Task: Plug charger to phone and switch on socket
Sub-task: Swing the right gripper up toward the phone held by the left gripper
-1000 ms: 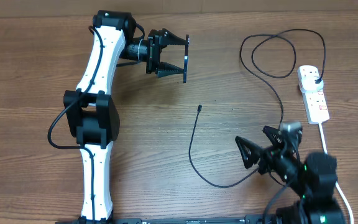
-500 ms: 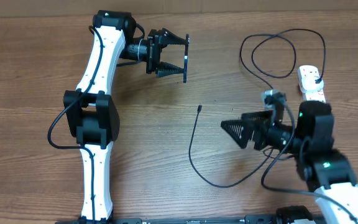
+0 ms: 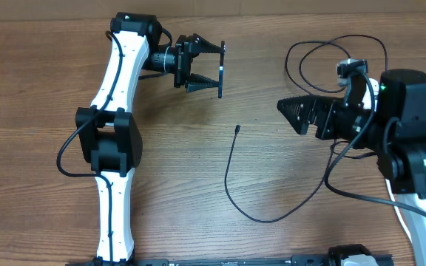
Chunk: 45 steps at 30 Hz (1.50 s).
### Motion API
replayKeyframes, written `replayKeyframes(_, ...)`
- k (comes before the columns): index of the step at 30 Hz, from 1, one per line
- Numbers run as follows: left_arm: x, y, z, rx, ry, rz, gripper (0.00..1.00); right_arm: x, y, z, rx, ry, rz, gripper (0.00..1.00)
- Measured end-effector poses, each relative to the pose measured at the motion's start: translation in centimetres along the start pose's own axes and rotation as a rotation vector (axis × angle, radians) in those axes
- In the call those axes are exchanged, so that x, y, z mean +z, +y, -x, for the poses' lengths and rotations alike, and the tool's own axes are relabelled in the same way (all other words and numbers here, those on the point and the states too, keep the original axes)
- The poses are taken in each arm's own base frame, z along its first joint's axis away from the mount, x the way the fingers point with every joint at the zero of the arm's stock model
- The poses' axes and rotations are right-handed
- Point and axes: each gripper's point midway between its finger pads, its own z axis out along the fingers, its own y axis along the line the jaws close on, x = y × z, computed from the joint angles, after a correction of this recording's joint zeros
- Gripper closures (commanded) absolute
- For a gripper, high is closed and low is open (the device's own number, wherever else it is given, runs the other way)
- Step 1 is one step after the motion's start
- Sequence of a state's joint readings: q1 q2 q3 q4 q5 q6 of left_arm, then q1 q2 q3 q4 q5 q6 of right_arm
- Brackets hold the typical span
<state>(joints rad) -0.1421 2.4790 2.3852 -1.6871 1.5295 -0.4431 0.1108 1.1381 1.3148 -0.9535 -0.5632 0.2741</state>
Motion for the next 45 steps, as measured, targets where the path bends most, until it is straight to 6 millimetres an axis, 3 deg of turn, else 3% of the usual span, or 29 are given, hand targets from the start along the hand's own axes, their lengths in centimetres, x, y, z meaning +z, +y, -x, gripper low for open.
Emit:
replayKeyframes(6, 0.0, 0.0, 0.0, 0.0, 0.0, -0.001, 0.29, 2.9, 0.0, -3.0, 0.053, 0.171, -0.117, 0.09)
replayKeyframes(9, 0.0, 0.0, 0.0, 0.0, 0.0, -0.001, 0.29, 4.6, 0.5, -3.5, 0.017, 0.241, -0.226, 0.09)
replayKeyframes(13, 0.0, 0.0, 0.0, 0.0, 0.0, -0.001, 0.29, 7.0, 1.8, -2.1, -0.067, 0.228, -0.381, 0.09)
replayKeyframes(19, 0.0, 0.0, 0.0, 0.0, 0.0, -0.001, 0.29, 9.4, 4.4, -0.5, -0.14, 0.126, -0.465, 0.09)
replayKeyframes(24, 0.0, 0.0, 0.0, 0.0, 0.0, -0.001, 0.29, 9.7, 5.3, 0.8, -0.1, 0.047, -0.457, 0.09)
replayKeyframes(33, 0.0, 0.0, 0.0, -0.001, 0.0, -0.001, 0.29, 9.5, 5.1, 1.2, -0.052, 0.015, -0.475, 0.04)
replayKeyframes(39, 0.0, 0.0, 0.0, -0.003, 0.0, -0.001, 0.29, 9.5, 5.0, 1.2, -0.049, 0.013, -0.477, 0.11)
replayKeyframes(45, 0.0, 0.0, 0.0, -0.003, 0.0, -0.001, 0.29, 9.8, 5.7, 1.6, -0.043, -0.002, -0.443, 0.11)
